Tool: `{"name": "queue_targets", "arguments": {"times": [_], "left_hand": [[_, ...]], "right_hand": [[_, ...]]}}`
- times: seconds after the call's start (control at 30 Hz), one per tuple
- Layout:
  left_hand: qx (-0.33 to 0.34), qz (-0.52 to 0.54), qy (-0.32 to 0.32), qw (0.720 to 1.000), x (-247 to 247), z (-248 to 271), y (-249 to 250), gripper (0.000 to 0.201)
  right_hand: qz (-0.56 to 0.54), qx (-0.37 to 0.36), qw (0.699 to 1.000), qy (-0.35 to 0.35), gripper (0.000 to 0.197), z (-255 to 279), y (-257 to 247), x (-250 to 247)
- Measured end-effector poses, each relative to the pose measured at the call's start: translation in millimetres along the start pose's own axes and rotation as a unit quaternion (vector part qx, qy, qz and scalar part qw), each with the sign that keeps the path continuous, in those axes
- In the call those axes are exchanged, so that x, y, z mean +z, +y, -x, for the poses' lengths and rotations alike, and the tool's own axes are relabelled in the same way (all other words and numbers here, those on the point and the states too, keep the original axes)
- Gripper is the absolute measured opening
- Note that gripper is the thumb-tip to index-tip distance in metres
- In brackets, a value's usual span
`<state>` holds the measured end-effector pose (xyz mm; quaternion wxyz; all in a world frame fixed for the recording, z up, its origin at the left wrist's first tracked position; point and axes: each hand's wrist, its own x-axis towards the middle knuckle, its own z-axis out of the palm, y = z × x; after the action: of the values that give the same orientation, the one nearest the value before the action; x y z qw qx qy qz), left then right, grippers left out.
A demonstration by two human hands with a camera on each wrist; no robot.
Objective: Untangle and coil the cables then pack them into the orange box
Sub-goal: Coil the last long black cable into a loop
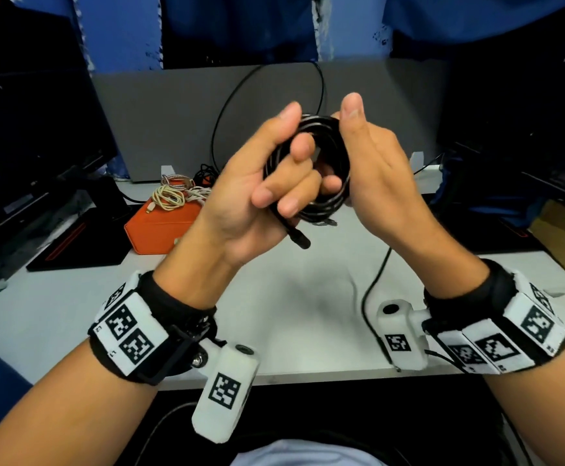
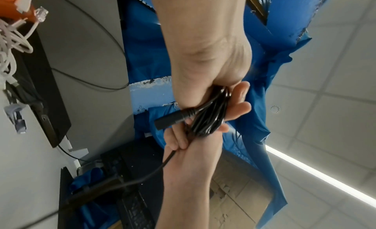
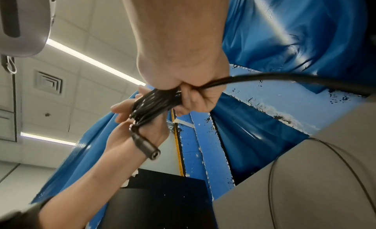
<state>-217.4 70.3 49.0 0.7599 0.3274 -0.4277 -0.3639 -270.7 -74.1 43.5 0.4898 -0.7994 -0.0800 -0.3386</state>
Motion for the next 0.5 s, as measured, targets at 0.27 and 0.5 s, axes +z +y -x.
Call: {"name": "queue_targets", "arguments": {"times": [0.27, 0.5], "left_hand": [[0.229, -0.131, 0.239, 0.934, -13, -5, 22, 0.047], [0.178, -0.646, 0.321, 0.670, -38, -5, 9, 0.046]], "right_hand": [[0.196, 0.005, 0.957, -0.211, 0.035, 8, 15, 17], [0.250, -0.049, 0.919, -0.300, 0.021, 20, 6, 30]]}}
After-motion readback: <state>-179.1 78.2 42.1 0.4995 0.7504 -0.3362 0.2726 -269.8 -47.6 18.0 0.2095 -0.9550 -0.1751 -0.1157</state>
